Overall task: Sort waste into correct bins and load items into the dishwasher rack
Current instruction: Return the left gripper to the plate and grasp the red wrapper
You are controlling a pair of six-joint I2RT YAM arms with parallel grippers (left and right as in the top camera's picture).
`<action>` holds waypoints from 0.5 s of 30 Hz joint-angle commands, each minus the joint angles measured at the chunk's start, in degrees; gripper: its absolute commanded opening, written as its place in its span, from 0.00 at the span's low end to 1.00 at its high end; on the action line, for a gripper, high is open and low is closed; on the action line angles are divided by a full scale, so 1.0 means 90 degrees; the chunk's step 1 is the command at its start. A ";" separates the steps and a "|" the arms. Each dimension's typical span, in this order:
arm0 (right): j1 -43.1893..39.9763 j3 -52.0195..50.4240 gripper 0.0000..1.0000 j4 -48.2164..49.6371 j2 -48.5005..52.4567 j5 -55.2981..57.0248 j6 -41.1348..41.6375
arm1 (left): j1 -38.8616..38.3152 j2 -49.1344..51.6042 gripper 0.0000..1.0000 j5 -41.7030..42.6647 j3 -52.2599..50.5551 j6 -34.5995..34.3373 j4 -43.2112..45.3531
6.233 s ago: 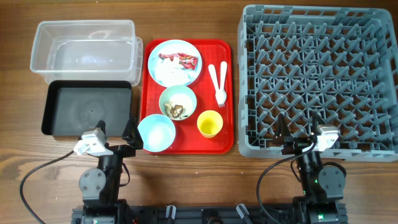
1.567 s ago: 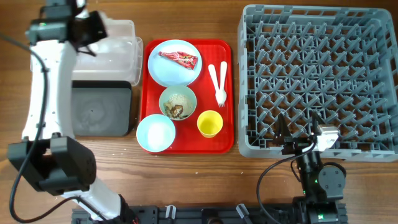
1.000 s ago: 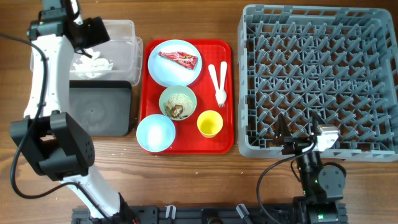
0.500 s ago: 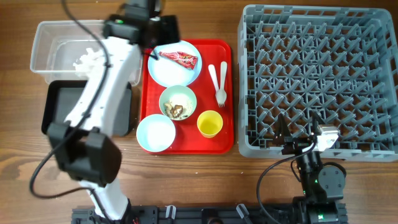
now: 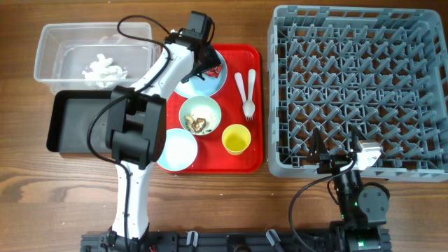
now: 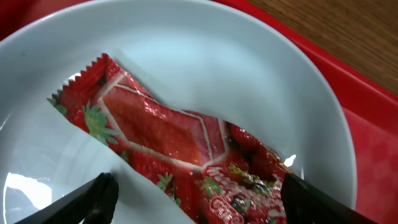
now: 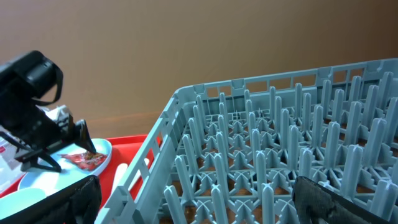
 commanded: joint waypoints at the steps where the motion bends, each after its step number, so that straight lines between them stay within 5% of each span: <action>1: -0.0015 -0.0005 1.00 0.0015 -0.0029 -0.0080 0.0058 | -0.0029 0.0192 0.84 -0.0053 0.0049 -0.0272 0.0100; 8: -0.0015 -0.0005 1.00 0.0015 -0.0029 -0.0080 0.0056 | -0.0029 0.0204 0.78 -0.0058 0.0039 -0.0248 0.0214; 15: -0.0015 -0.0005 1.00 0.0015 -0.0029 -0.0080 0.0056 | -0.0029 0.0216 0.55 -0.0061 -0.0078 -0.0245 0.0214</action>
